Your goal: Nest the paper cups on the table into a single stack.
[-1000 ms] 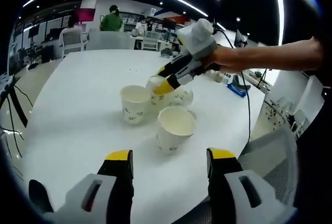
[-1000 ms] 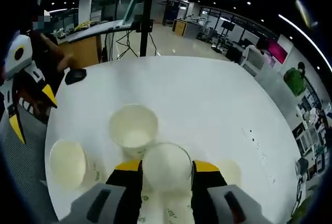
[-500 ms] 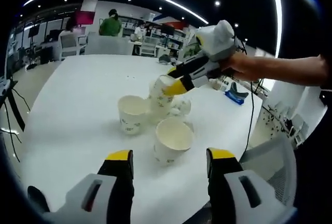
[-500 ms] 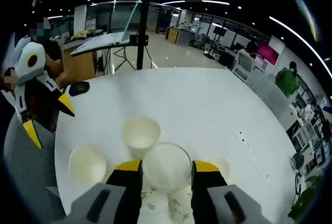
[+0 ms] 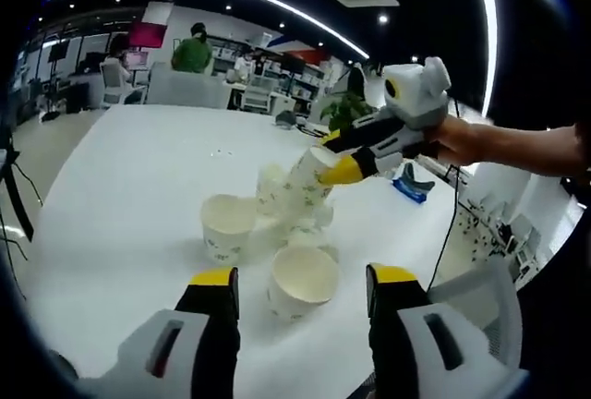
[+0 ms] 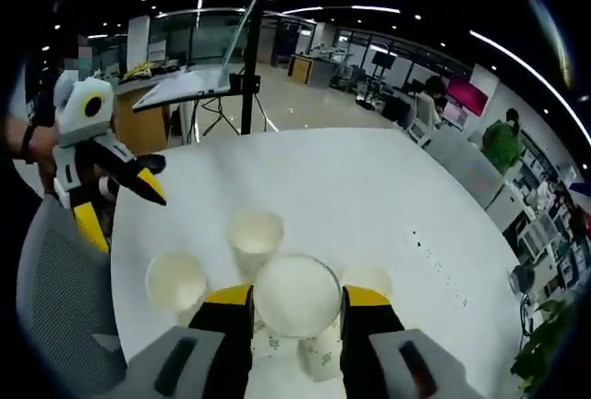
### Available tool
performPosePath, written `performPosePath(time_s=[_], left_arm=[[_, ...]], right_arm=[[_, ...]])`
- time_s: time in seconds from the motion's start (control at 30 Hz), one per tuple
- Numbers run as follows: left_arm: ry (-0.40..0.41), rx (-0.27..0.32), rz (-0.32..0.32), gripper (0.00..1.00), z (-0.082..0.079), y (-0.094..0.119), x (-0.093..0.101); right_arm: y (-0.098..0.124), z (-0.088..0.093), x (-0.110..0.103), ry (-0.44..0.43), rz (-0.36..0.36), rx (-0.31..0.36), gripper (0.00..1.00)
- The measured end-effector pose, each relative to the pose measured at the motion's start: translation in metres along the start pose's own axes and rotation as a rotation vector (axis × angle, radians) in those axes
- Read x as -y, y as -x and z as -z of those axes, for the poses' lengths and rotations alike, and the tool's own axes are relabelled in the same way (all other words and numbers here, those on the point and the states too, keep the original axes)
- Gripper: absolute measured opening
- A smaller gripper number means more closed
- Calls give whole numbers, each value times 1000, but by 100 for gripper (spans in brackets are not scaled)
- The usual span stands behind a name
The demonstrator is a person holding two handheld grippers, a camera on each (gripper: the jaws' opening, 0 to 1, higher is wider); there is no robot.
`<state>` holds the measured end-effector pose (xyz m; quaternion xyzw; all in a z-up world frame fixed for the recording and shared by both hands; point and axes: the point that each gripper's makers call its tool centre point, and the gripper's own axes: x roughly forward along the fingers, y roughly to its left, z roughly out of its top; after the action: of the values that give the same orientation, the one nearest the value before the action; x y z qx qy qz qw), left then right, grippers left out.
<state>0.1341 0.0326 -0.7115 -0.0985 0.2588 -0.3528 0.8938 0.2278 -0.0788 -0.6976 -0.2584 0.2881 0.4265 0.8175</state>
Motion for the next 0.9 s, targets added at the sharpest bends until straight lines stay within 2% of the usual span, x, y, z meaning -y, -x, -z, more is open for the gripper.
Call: performPosePath(time_s=[0.13,0.23,0.5,0.67,0.8,0.9], left_arm=[[15,18,19,53,-11,-5,3],[13,23,31,53,-15,-8,5],[55,30,70,52,-14,-13,8],[62,22,86,51,-11,-9,15],[59,25,97,50,-8,-10,17],[50,28,102,49,-8,-10,17]], right_arm=[[14,-5,0,-14,11,21,35],[16,-7,0,-31,13,39,35],[28,-21,-13,-59,-8,94,35],[34,-41,-30,-84,-58,176,35],[35,-56,-44,-87,-93,212,35],[33,-66,-53,-122,-147,261,35]])
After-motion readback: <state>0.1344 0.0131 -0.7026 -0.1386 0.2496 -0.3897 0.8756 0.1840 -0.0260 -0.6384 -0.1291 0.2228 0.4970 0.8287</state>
